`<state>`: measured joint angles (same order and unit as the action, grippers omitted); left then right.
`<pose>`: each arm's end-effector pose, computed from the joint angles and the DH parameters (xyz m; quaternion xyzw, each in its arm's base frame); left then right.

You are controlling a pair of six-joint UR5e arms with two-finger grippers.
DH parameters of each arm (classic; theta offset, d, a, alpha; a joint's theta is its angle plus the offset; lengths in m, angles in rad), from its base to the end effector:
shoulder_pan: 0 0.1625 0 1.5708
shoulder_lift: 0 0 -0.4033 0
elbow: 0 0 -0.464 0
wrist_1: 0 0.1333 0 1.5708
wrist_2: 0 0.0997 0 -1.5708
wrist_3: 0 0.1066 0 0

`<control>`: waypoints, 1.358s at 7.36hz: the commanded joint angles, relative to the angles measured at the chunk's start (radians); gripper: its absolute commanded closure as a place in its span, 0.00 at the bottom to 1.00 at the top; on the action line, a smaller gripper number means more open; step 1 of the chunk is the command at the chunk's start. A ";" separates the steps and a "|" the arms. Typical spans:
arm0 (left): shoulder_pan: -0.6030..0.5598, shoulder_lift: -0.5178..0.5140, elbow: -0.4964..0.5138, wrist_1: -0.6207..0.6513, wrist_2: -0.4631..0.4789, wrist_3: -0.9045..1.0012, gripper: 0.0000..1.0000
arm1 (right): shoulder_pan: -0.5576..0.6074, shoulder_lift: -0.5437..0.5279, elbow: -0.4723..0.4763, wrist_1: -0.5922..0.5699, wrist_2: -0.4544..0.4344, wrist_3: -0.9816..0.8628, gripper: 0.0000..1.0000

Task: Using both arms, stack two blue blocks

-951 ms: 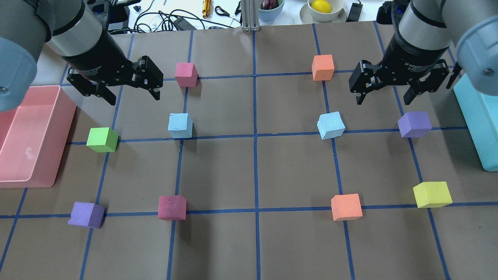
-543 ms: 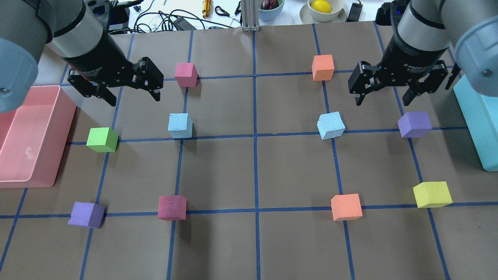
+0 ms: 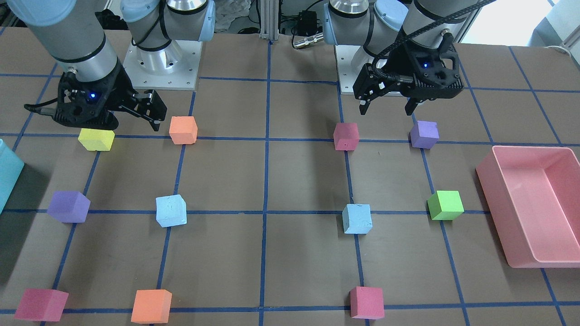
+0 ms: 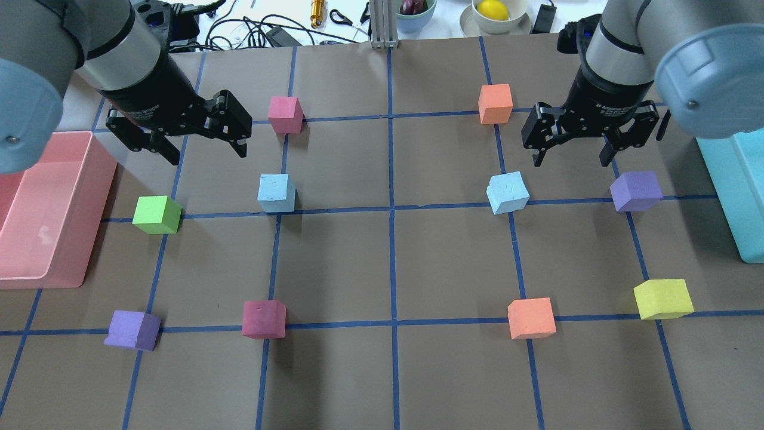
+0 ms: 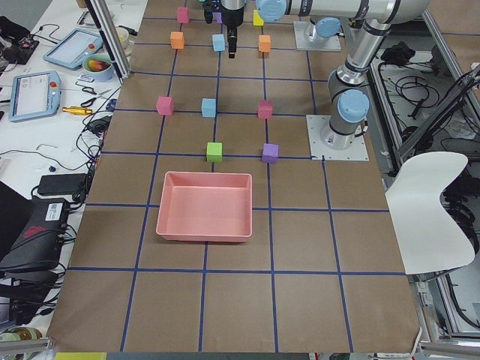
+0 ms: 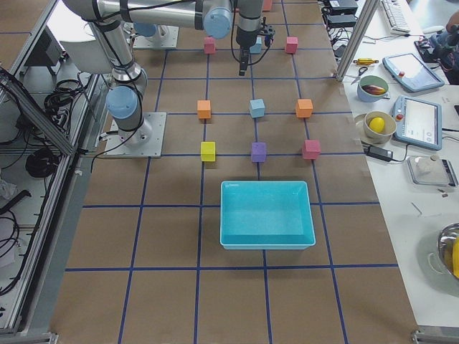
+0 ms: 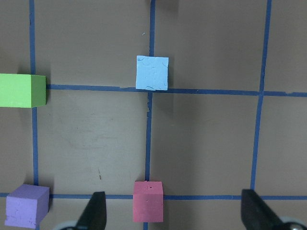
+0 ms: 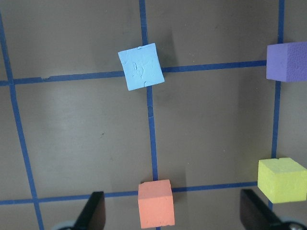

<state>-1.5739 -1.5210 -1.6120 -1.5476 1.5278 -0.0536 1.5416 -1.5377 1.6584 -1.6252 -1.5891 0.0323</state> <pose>-0.1396 -0.5465 0.4660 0.0249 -0.9993 0.0153 0.0219 0.1148 -0.5700 0.3968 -0.0304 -0.9989 -0.0331 0.0092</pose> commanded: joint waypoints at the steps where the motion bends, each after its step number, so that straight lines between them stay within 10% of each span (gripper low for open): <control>1: -0.002 -0.008 0.001 0.004 0.000 -0.003 0.00 | 0.002 0.092 0.018 -0.144 0.011 -0.005 0.00; 7: -0.006 -0.178 0.020 0.159 -0.002 -0.005 0.00 | 0.003 0.318 0.170 -0.594 0.014 -0.276 0.00; 10: -0.011 -0.324 0.012 0.298 -0.002 -0.005 0.00 | 0.003 0.360 0.166 -0.608 0.049 -0.272 0.00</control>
<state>-1.5814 -1.7875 -1.5971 -1.3075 1.5258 -0.0582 1.5447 -1.1920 1.8237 -2.2280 -1.5513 -0.2412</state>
